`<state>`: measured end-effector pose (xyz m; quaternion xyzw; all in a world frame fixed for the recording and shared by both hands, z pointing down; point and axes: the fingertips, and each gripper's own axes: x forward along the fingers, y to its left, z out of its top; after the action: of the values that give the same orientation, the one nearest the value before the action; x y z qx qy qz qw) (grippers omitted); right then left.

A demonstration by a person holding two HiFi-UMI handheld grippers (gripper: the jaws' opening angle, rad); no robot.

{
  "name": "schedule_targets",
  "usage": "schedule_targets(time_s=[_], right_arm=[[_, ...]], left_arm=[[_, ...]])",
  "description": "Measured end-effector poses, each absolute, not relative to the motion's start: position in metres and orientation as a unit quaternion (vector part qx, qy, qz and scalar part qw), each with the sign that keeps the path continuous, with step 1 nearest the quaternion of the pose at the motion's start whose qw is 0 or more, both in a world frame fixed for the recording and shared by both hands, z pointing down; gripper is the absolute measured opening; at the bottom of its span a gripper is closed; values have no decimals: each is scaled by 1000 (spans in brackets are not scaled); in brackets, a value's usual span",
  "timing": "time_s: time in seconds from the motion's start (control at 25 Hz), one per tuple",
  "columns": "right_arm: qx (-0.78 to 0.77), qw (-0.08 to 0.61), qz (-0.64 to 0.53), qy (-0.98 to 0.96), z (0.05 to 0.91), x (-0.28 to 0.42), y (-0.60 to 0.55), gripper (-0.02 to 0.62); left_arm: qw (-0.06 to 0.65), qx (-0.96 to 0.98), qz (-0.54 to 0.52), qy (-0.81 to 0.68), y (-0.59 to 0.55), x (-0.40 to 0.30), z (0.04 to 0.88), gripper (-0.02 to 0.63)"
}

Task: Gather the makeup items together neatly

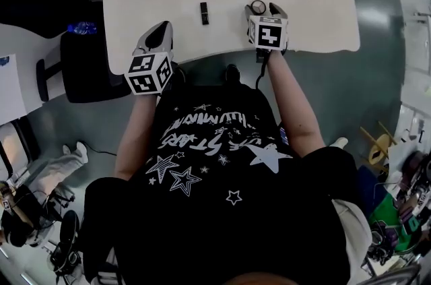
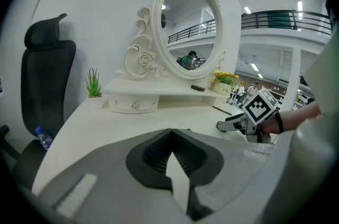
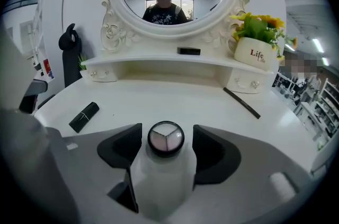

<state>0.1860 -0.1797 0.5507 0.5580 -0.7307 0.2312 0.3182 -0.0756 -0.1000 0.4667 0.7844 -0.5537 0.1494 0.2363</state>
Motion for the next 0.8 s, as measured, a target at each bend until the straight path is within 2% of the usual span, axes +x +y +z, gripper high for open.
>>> schedule_targets(time_s=[0.44,0.8], right_arm=[[477,338,234,-777,564,184,-184,262],[443,345,226,-796,557,185,-182,256]], left_arm=[[244,735,142,-616,-85,-43,470,0],[250,712,138,-642,-71,-25,473,0]])
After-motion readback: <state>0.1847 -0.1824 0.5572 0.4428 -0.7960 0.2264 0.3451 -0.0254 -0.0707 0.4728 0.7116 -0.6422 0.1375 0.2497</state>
